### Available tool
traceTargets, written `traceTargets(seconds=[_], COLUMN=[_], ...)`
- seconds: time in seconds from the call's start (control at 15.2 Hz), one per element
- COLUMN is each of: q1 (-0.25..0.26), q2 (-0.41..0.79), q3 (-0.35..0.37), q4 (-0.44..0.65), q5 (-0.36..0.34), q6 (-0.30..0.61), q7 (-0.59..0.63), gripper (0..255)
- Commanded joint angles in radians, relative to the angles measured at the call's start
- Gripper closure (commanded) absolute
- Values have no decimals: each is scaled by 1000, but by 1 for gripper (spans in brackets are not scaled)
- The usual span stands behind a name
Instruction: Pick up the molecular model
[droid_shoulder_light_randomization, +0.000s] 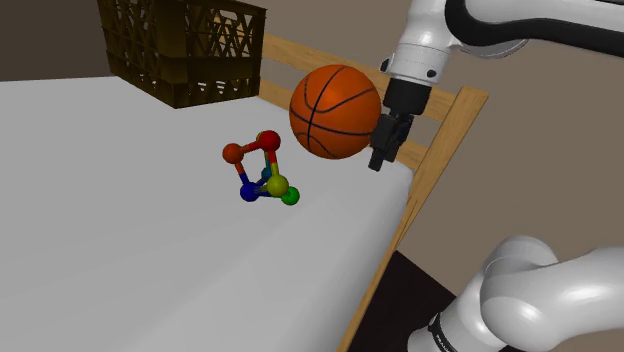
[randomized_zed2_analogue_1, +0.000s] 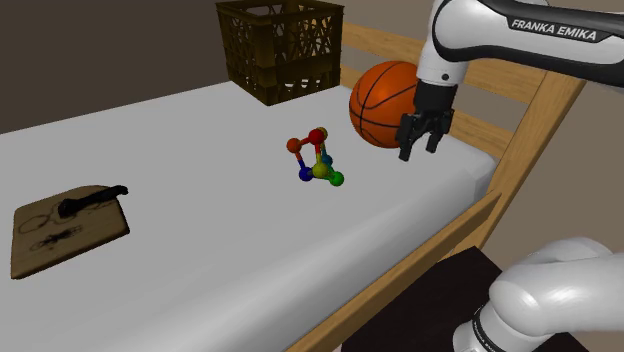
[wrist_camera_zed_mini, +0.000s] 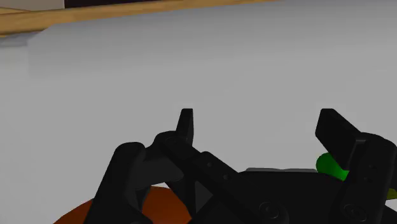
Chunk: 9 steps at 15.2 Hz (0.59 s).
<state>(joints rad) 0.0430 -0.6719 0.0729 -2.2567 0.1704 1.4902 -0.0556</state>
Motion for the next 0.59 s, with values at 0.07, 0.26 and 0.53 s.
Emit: traceTargets(seconds=[0.07, 0.26, 0.53], q1=[17, 31, 46], q2=[88, 175, 298], q3=[48, 92, 149], q4=[94, 189, 331], q5=[27, 44, 51], q6=[6, 11, 10], q7=[51, 99, 167], gripper=[0, 0, 0])
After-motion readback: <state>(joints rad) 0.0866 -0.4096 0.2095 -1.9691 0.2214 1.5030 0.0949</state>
